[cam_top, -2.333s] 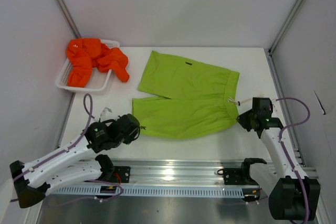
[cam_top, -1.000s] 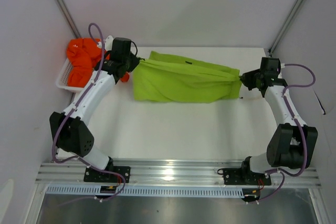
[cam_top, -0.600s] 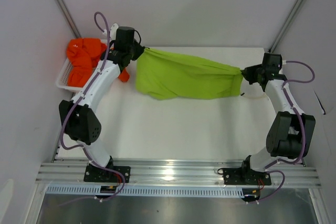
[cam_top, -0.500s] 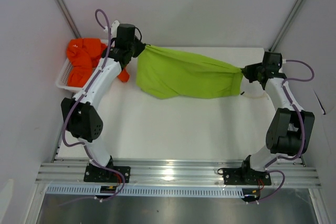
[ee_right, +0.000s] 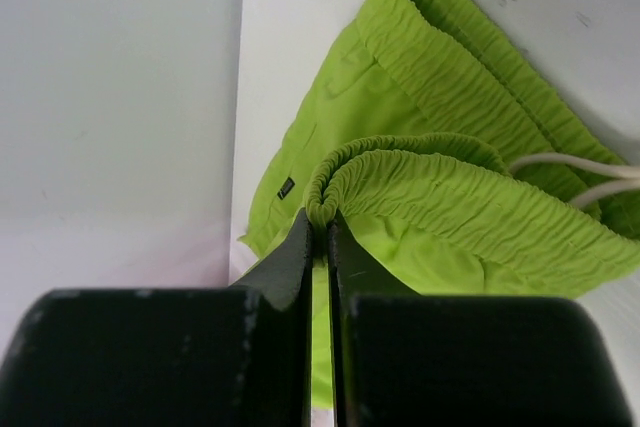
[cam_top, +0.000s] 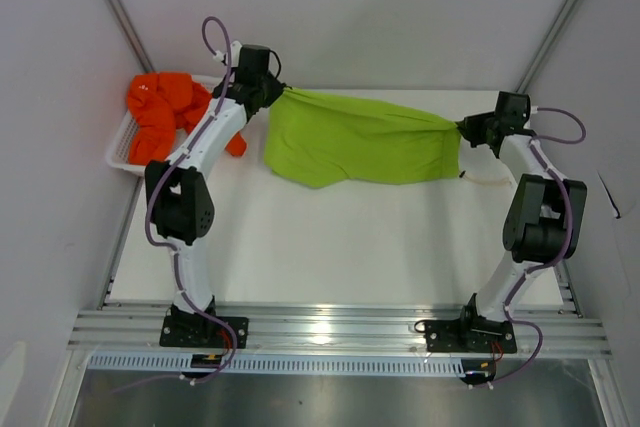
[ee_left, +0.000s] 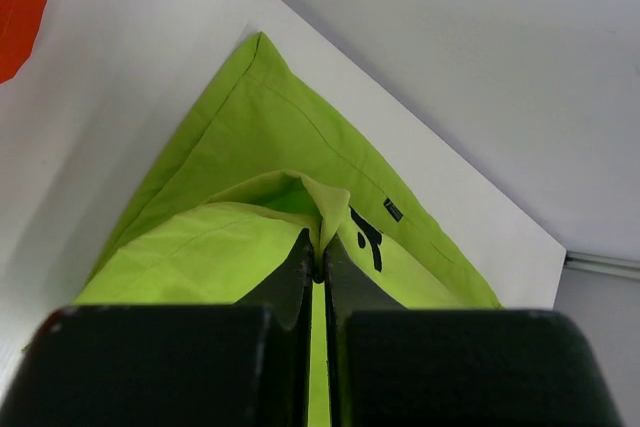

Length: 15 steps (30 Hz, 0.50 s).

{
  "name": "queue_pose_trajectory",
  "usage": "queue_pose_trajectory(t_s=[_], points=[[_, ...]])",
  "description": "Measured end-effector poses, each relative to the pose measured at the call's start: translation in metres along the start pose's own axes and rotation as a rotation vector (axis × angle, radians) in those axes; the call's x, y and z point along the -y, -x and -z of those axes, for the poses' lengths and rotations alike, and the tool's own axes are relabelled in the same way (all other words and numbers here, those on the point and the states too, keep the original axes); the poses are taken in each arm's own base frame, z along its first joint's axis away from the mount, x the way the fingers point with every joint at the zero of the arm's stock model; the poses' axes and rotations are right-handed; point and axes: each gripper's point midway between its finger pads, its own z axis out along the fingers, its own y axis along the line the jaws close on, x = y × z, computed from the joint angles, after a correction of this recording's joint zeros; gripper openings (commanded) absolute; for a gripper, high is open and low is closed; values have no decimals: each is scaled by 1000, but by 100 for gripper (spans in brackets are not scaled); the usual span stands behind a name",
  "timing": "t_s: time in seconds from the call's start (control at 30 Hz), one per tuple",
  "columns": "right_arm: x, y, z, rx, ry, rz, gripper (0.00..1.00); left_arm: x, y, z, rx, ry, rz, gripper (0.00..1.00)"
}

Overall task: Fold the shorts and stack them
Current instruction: Fold the shorts

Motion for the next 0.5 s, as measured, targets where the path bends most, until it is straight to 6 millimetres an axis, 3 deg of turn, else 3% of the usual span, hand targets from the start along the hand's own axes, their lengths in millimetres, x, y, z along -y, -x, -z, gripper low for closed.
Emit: queue_pose_trajectory(t_s=[0.3,0.5], points=[[-9,4,-39,-6,71,-16,0,-14,-9,-47,-4,31,10,0],[-26,13,-66,20,162,-10,0,-19,-14,-77,14,13,27,0]])
